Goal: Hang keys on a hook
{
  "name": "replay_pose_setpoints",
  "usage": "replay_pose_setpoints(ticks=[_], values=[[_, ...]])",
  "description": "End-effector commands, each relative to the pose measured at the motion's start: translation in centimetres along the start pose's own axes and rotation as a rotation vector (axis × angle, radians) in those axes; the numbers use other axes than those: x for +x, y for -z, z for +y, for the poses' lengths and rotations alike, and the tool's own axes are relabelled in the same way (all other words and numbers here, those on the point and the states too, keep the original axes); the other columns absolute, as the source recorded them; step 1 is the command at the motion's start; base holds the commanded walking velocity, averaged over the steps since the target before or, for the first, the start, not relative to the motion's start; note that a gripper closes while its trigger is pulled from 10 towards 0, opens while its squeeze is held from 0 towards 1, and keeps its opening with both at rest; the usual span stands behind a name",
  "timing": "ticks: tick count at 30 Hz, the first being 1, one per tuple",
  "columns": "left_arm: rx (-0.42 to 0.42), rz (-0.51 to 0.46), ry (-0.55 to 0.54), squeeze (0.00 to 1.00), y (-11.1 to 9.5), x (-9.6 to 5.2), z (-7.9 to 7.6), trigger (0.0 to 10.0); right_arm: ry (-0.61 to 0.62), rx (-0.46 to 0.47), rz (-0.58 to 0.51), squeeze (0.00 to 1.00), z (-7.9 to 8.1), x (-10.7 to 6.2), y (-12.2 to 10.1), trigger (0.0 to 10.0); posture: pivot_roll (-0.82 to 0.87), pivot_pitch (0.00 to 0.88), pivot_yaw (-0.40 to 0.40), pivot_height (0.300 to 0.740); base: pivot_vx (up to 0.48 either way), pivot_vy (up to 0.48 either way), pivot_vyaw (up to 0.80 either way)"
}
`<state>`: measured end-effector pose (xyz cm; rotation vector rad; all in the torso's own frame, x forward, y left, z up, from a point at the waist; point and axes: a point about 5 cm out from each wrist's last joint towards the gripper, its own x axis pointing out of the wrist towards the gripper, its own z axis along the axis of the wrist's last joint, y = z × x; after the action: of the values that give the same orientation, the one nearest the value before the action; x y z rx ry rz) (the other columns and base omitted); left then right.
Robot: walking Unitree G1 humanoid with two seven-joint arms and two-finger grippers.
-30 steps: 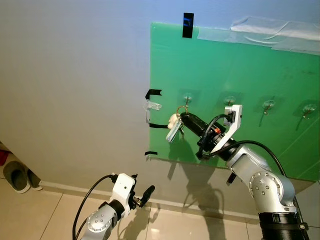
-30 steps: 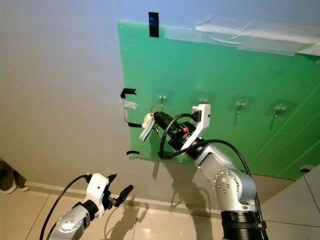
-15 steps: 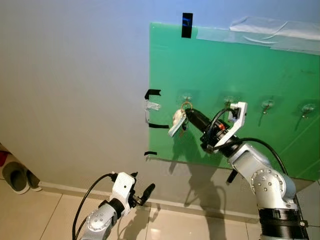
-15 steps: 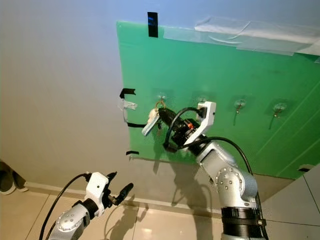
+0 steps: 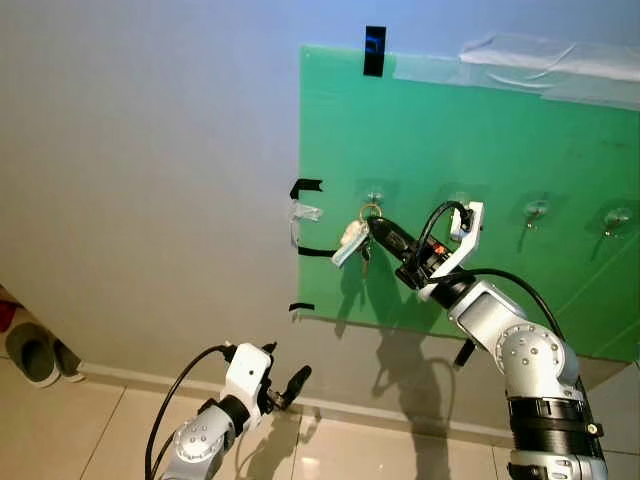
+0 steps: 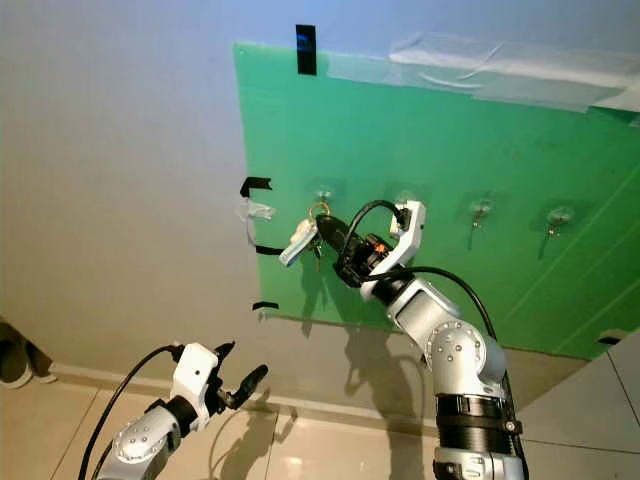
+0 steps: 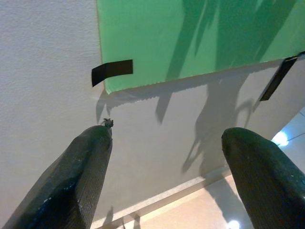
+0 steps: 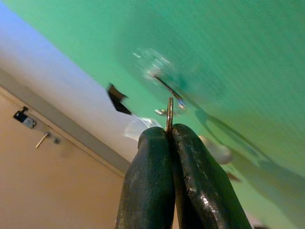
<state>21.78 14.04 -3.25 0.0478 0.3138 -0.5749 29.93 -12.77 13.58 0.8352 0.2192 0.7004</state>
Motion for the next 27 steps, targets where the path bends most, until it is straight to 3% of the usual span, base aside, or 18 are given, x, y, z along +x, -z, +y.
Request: replay_pose_setpoints(ticks=[1, 7, 13, 14, 15, 16, 18, 19, 24, 27], values=[[0.009, 0.0, -0.001, 0.0, -0.3, 0.2, 0.1, 10.0, 0.005, 0.046, -0.011, 0.0, 0.0, 0.3, -0.4, 0.0, -0.02, 0.0, 0.009, 0.74, 0.0, 0.0, 0.0], [0.008, 0.003, -0.001, 0.0, -0.3, 0.3, 0.2, 10.0, 0.159, 0.118, 0.027, 0.0, -2.0, 0.4, 0.5, 0.0, -0.02, 0.0, 0.01, 0.74, 0.0, 0.0, 0.0], [0.008, 0.006, -0.001, 0.0, -0.3, 0.4, 0.2, 10.0, 0.192, 0.108, 0.048, 0.0, -2.5, 0.0, 1.1, 0.0, -0.02, 0.0, 0.01, 0.74, 0.0, 0.0, 0.0], [0.008, 0.006, -0.001, 0.0, -0.3, 0.4, 0.2, 10.0, 0.213, 0.066, 0.055, 0.0, -2.7, 0.0, 1.1, 0.0, -0.02, 0.0, 0.011, 0.74, 0.0, 0.0, 0.0], [0.009, 0.006, -0.002, 0.0, -0.3, 0.4, 0.2, 10.0, 0.277, -0.079, 0.087, 0.0, -3.1, -0.2, 1.2, 9.5, -0.02, 0.0, 0.01, 0.74, 0.0, 0.0, 0.0], [0.009, 0.006, -0.002, 0.0, -0.3, 0.4, 0.2, 10.0, 0.277, -0.079, 0.087, 0.0, -3.1, -0.2, 1.2, 9.5, -0.02, 0.0, 0.01, 0.74, 0.0, 0.0, 0.0], [0.01, 0.007, -0.002, 0.0, -0.3, 0.4, 0.2, 10.0, 0.346, -0.216, 0.11, 0.0, -3.6, -0.5, 1.1, 10.0, -0.02, 0.0, 0.01, 0.74, 0.0, 0.0, 0.0], [0.011, 0.007, -0.004, 0.0, -0.3, 0.4, 0.2, 10.0, 0.351, -0.253, 0.098, 1.0, -3.4, -0.6, 1.1, 10.0, -0.02, 0.0, 0.01, 0.74, 0.0, 0.0, 0.0], [0.018, 0.004, -0.012, 0.0, -0.4, 0.5, 0.3, 10.0, 0.42, -0.505, 0.023, 1.0, -2.8, -1.4, 0.1, 10.0, -0.02, 0.0, 0.008, 0.74, 0.0, 0.0, 0.0], [-0.033, -0.014, -0.048, 0.0, -0.6, 0.5, 0.7, 10.0, 0.467, -0.724, -0.085, 1.0, -2.2, -2.0, -1.1, 10.0, -0.03, 0.0, 0.012, 0.74, 0.0, 0.0, 0.0]])
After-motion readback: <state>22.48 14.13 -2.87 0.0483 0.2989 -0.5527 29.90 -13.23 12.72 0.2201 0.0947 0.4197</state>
